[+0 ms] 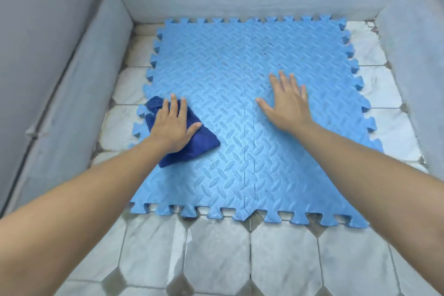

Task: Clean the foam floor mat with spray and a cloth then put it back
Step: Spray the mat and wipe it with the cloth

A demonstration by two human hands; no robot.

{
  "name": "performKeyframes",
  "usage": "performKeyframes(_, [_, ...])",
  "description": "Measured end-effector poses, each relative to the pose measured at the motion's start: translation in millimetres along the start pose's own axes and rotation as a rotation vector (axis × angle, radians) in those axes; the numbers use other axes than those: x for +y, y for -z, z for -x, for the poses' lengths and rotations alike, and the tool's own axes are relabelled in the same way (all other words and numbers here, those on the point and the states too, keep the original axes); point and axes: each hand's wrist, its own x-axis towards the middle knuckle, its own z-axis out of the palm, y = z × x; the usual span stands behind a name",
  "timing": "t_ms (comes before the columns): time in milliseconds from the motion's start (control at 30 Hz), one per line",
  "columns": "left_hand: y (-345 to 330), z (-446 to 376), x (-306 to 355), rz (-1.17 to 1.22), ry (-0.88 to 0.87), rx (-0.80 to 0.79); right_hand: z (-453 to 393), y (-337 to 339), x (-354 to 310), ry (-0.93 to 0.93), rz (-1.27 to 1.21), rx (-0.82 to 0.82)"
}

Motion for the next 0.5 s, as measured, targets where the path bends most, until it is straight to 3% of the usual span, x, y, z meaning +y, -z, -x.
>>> performKeyframes(100, [1, -3, -5, 0.079, -0.075, -0.109, -20, -10, 15, -0.076, 0.059, -0.025])
performKeyframes(200, [10, -10, -17, -0.022, -0.192, -0.203, -24, -13, 29, -0.1, 0.07, 0.019])
performKeyframes(367, [28, -18, -30, -0.075, -0.44, -0.093, -21, -14, 30, -0.098, 0.062, 0.06])
performKeyframes(500, [50, -41, -22, -0.022, -0.359, -0.021, -22, -11, 28, -0.11, 0.055, 0.051])
